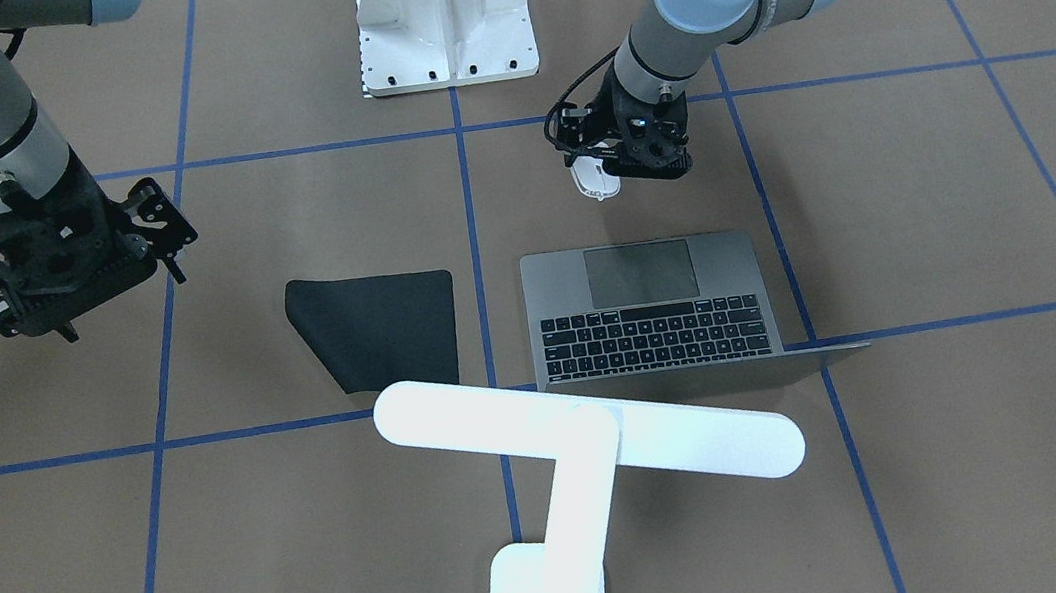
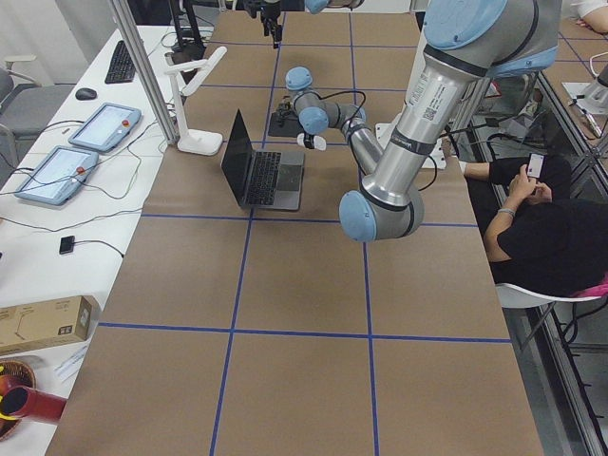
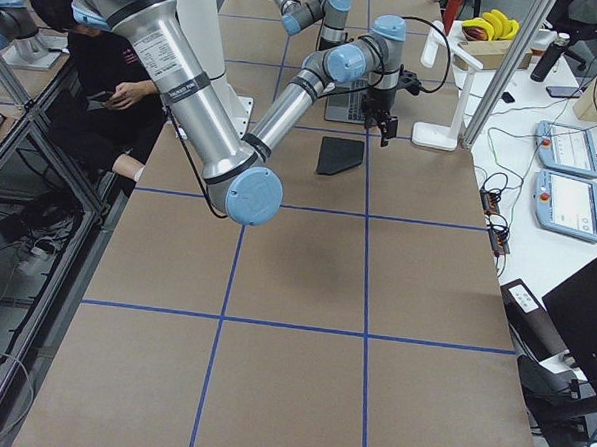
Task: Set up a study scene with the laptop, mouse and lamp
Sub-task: 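Carry the white mouse over the laptop toward the black mousepad, then lower the mouse onto the mousepad and open the left gripper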
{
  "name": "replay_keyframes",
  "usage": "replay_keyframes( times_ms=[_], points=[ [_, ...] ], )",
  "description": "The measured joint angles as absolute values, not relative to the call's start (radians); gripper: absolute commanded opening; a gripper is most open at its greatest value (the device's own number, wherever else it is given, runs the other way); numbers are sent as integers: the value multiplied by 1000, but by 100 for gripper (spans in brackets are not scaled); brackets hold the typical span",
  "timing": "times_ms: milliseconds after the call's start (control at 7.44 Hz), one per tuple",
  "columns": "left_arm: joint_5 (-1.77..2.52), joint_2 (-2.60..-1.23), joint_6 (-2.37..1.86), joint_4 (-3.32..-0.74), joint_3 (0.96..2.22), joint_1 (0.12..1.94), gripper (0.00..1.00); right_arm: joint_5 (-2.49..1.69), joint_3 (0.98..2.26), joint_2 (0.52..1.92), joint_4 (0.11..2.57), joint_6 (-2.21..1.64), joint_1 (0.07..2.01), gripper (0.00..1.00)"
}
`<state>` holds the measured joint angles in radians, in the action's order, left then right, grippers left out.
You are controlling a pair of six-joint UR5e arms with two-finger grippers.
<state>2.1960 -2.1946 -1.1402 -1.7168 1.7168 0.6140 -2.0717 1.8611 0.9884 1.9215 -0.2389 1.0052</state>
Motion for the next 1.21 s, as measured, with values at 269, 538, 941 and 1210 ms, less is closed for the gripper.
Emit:
replay_keyframes(
  times_ms=[269,538,941,1210],
  points=[
    [2194,-2340,-1142,-1717,1583,617,56,-2075,1851,1025,1879,-242,1037,100],
    [2178,-2498,-1152,-1726,1409,617,56,-2081,1849,1043,1876,-243,1064,100],
    [2105,-2671,-1163,-1809,1161,613,57,-2087,1849,1060,1876,-243,1073,100],
    [2077,-2714,-1165,-1875,1071,601,61,-2087,1847,1067,1877,-245,1076,100]
  ],
)
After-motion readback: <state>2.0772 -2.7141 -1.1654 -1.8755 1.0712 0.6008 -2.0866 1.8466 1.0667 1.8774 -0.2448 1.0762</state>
